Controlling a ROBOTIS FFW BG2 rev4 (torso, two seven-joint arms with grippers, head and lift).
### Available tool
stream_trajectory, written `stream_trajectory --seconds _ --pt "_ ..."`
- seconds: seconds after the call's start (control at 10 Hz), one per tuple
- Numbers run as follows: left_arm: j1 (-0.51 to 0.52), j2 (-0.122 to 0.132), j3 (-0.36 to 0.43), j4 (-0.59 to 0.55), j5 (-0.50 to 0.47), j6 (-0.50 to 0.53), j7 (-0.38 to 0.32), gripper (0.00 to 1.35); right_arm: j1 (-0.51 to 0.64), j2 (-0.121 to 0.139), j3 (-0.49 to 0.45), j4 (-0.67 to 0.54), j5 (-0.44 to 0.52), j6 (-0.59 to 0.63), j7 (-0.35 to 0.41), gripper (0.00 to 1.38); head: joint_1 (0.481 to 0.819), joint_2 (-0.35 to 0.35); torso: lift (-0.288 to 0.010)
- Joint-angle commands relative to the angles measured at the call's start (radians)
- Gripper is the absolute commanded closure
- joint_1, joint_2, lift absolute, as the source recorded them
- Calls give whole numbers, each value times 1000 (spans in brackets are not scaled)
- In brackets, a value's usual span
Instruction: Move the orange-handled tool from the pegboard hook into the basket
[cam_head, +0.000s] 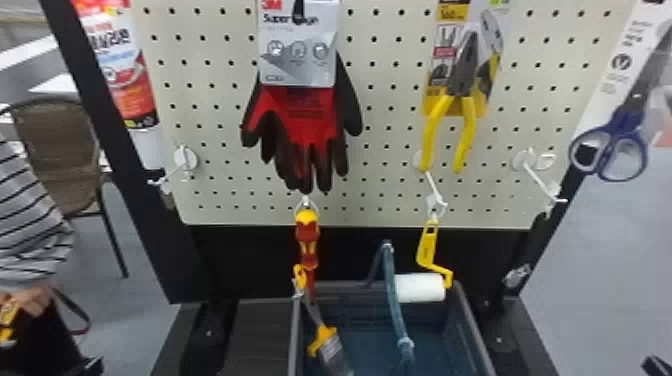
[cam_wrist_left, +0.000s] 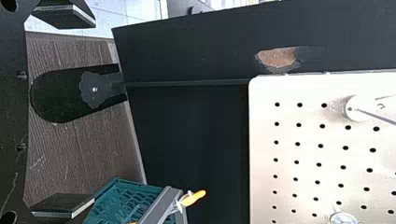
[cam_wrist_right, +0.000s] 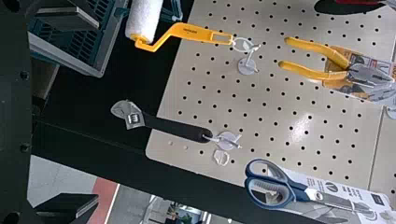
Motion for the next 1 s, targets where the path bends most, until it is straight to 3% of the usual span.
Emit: stream_trajectory --seconds 0.0,0.9 --pt "0 -7 0 0 0 0 0 -2 0 13 0 0 0 0 0 -2 549 0 -100" --pt "0 -7 0 0 0 0 0 -2 0 13 0 0 0 0 0 -2 549 0 -100"
